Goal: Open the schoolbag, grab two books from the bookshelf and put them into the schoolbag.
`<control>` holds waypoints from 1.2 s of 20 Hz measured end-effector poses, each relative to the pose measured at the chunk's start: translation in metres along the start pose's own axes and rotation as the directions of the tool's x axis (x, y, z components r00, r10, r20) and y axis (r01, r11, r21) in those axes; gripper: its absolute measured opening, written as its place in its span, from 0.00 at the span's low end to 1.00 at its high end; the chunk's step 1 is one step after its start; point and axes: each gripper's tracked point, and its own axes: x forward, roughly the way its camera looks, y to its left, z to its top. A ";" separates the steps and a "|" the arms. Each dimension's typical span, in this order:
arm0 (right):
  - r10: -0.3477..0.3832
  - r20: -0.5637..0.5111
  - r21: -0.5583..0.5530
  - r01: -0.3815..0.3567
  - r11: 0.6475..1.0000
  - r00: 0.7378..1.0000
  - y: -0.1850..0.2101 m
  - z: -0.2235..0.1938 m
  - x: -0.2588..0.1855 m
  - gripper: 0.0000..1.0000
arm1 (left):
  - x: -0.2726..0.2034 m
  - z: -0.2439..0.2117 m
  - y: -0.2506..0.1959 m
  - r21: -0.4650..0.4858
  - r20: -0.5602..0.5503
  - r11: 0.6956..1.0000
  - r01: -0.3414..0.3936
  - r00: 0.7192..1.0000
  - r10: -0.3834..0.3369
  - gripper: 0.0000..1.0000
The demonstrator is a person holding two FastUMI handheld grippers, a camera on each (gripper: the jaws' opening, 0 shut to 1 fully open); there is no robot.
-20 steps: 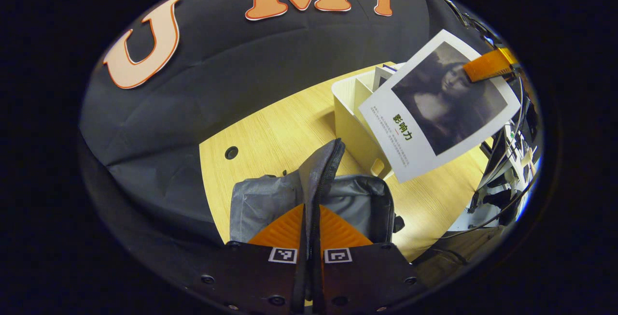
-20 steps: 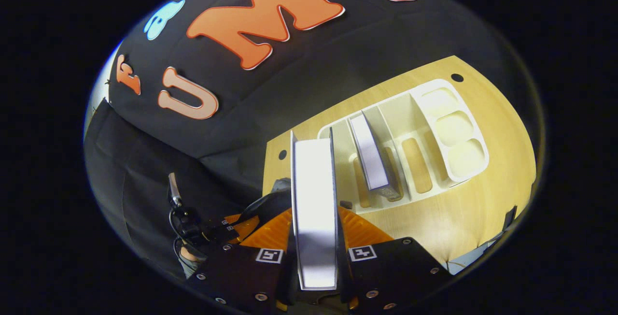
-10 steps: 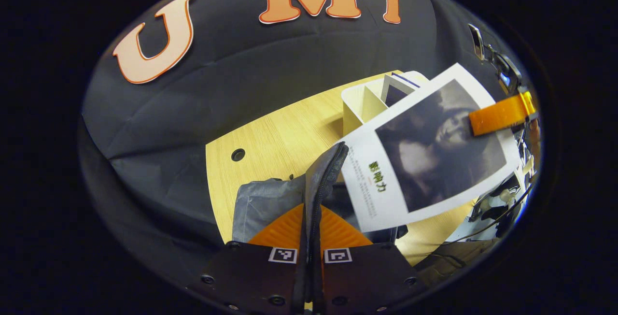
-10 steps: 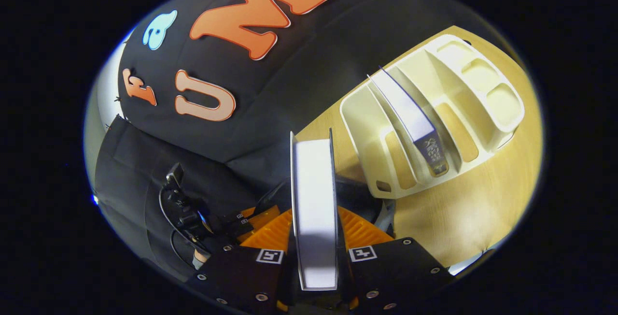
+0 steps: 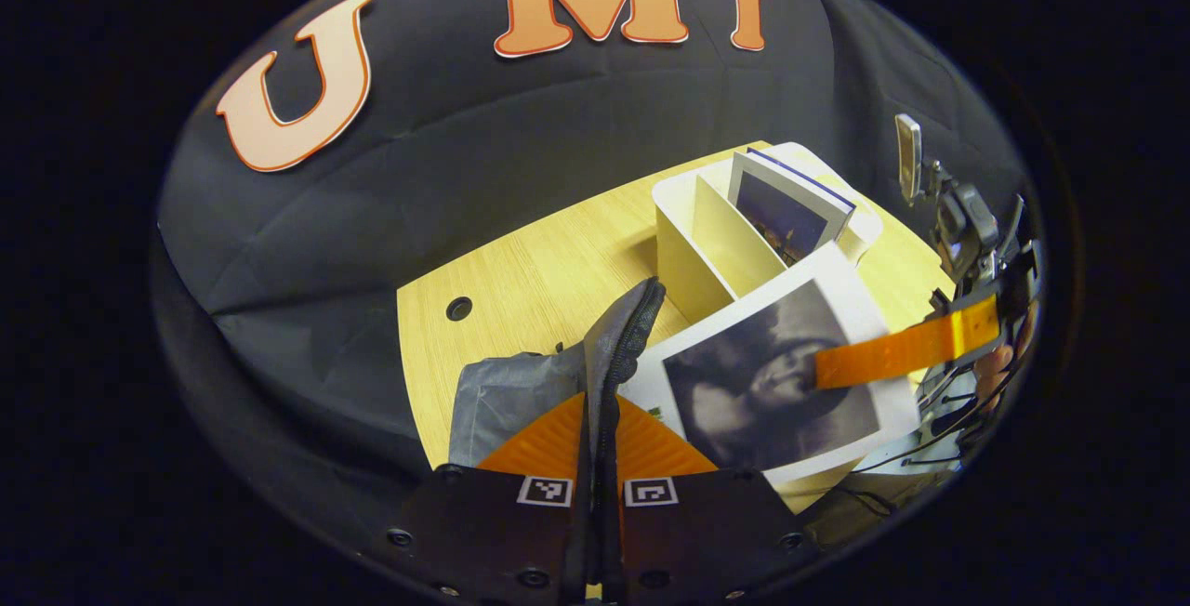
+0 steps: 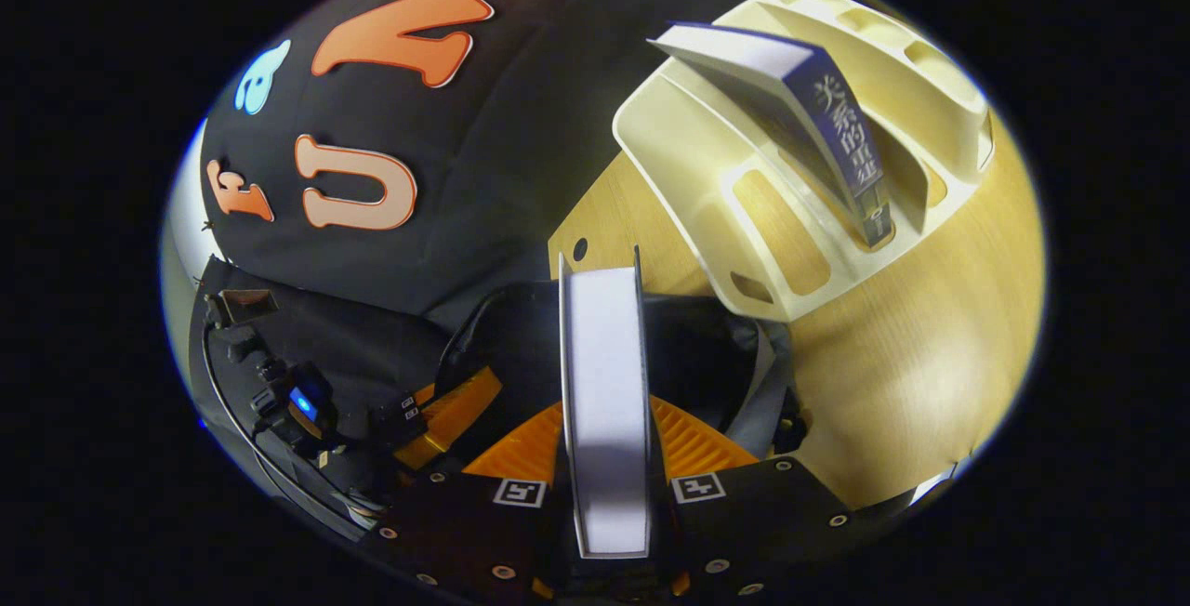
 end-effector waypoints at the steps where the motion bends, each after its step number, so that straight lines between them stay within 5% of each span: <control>1: 0.002 0.003 0.018 -0.002 1.000 1.000 -0.003 -0.003 0.009 0.35 | 0.000 0.000 0.000 -0.001 0.001 1.000 -0.001 1.000 0.001 0.06; 14: 0.080 0.070 0.178 -0.091 0.980 0.994 -0.008 -0.024 0.091 0.34 | -0.004 0.000 -0.007 0.006 0.031 1.000 0.005 1.000 -0.005 0.06; 21: -0.004 -0.075 0.156 0.015 0.988 0.997 -0.018 -0.044 0.102 0.39 | -0.001 -0.003 -0.002 -0.023 0.019 1.000 -0.013 1.000 0.014 0.06; 23: -0.085 -0.101 0.082 0.093 0.992 0.991 -0.038 -0.043 0.092 0.52 | 0.000 -0.004 0.001 -0.025 0.018 0.999 -0.022 1.000 0.022 0.04; 24: -0.125 -0.114 0.031 0.129 0.991 0.986 -0.049 -0.042 0.084 0.75 | 0.000 -0.003 0.001 -0.025 0.016 0.999 -0.028 0.999 0.028 0.06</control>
